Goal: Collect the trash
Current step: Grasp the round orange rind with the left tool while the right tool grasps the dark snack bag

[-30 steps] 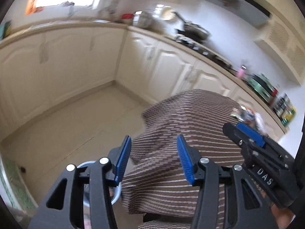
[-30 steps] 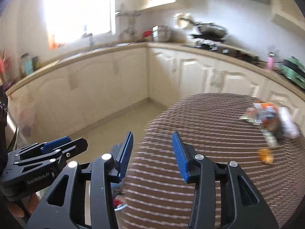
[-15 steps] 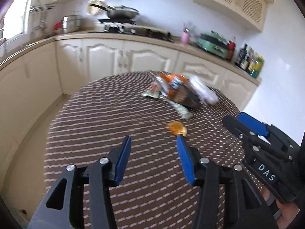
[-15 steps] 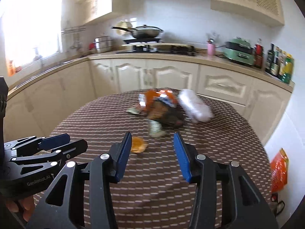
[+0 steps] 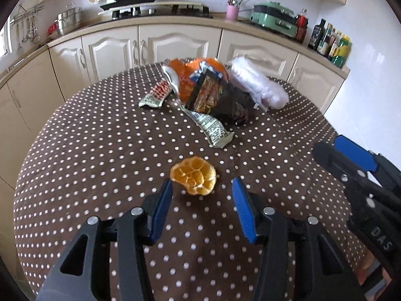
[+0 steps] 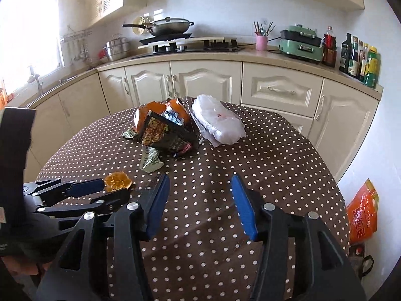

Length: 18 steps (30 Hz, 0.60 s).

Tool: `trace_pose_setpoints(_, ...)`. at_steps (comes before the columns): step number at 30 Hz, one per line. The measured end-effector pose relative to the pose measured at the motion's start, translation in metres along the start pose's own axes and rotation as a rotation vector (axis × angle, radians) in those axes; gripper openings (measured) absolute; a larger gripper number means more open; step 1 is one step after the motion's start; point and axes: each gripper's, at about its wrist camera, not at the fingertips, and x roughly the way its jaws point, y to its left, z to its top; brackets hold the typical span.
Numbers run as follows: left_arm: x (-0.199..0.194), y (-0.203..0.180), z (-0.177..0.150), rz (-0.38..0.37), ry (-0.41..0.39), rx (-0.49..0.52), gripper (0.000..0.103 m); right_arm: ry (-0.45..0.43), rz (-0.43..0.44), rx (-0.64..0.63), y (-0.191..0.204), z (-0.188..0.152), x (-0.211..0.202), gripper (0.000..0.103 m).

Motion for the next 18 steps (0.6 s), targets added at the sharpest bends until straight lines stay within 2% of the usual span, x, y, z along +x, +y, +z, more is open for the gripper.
trace_pose_setpoints(2, 0.006, -0.001, 0.003, 0.007, 0.006, 0.009, 0.047, 0.003, 0.003, 0.001, -0.001, 0.003, 0.003, 0.051)
trace_pose_setpoints(3, 0.01, 0.0, 0.004, 0.01, 0.006, 0.017, 0.036, 0.006, 0.006, 0.0, -0.001, 0.005, 0.005, 0.051)
trace_pose_setpoints(6, 0.013, 0.005, 0.008, -0.005, 0.005, 0.002, 0.034, 0.011, 0.008, -0.002, -0.002, 0.009, 0.011, 0.052)
trace_pose_setpoints(9, 0.012, 0.015, 0.01, 0.019, -0.01, -0.018, 0.033, 0.026, 0.019, -0.018, 0.003, 0.013, 0.019, 0.052)
trace_pose_setpoints(18, -0.012, 0.07, 0.025, 0.053, -0.1, -0.149, 0.032, 0.092, 0.032, -0.117, 0.027, 0.034, 0.064, 0.052)
